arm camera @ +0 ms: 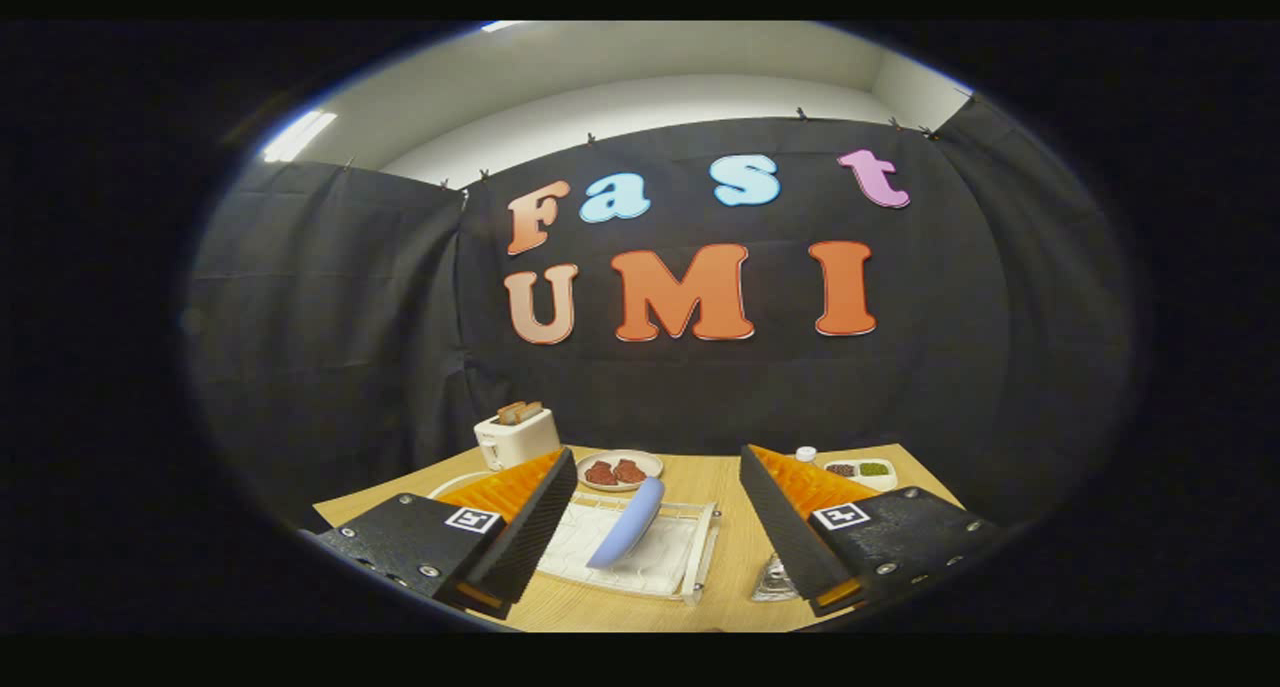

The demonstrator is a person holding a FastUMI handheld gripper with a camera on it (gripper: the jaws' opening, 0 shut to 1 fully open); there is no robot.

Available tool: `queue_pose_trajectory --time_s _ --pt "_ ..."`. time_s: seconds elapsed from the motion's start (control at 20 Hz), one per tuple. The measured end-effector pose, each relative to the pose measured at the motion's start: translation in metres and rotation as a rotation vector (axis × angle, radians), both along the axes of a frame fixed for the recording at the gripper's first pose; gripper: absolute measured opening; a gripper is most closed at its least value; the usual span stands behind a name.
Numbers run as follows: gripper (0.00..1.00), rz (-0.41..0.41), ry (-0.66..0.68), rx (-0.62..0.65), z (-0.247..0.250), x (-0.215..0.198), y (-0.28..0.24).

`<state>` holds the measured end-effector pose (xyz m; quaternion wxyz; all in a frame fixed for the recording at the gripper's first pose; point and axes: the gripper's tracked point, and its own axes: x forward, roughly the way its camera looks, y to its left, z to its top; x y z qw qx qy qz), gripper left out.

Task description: Take the plate from the dish rack, then take the spoon from the basket and place it into the plate.

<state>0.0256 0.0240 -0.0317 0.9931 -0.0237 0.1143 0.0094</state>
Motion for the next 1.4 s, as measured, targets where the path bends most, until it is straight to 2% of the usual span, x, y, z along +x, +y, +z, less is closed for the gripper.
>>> queue_pose_trajectory --time_s 0.1,0.25,0.45,0.65,0.95,1.15,1.25,1.4 --pt "0.97 -0.016 0.047 -0.041 -0.015 0.012 -0.005" --pt "0.97 0.004 0.149 -0.041 -0.041 0.03 0.005" --pt "0.98 -0.018 0.263 -0.04 -0.076 0.046 0.008" --pt "0.98 0.007 0.407 -0.007 -0.114 0.052 0.023" --pt "0.97 0.035 0.61 -0.012 -0.14 0.065 0.033" --pt "0.89 0.016 0.777 0.014 -0.167 0.071 0.03" --pt "0.81 -0.014 0.823 0.029 -0.173 0.076 0.027" --pt "0.64 -0.029 0.881 -0.013 -0.184 0.079 0.028"
